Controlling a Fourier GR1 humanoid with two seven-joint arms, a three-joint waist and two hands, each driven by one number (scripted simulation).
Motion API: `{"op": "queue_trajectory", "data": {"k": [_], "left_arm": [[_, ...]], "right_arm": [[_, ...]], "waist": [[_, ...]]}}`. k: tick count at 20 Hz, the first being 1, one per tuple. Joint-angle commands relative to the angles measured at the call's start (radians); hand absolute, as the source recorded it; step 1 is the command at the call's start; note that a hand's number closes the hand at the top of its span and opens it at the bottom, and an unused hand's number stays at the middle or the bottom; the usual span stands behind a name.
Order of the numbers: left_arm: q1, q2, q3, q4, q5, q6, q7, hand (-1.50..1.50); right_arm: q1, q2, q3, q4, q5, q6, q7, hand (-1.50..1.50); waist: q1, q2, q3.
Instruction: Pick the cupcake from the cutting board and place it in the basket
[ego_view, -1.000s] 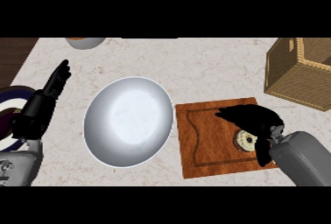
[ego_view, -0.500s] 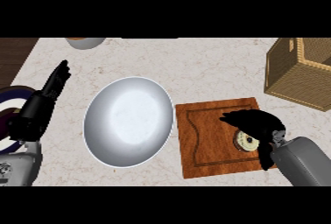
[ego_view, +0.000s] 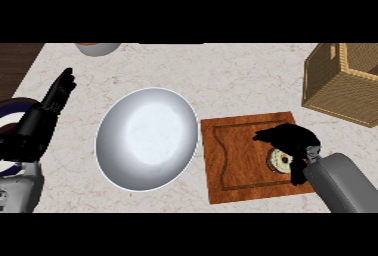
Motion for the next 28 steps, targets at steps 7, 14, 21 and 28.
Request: {"op": "queue_trajectory", "data": {"k": [7,14,21,28], "left_arm": [[0.026,-0.044,-0.002,-0.032,-0.025,-0.010,-0.002,0.00],[-0.006,-0.026,0.035,0.027,-0.043,-0.004,-0.028,0.00],[0.018,-0.022,0.048,0.001,-0.033,0.001,-0.026,0.00],[0.002,-0.011,0.056,0.006,-0.008,-0.026,-0.025,0.00]], "right_arm": [[-0.036,0.034,-0.023,0.154,0.096,-0.104,-0.127,1.50],[0.049,-0.059,-0.120,0.160,0.112,-0.304,-0.209,1.50],[0.038,-0.407,-0.571,0.401,-0.040,-0.407,-0.205,1.50],[-0.024,-0.511,-0.838,0.605,-0.190,-0.607,-0.310,1.50]], "waist": [[0.005,0.001,0.001],[-0.004,0.002,0.001],[-0.054,0.023,0.016],[-0.008,0.022,0.016]]}}
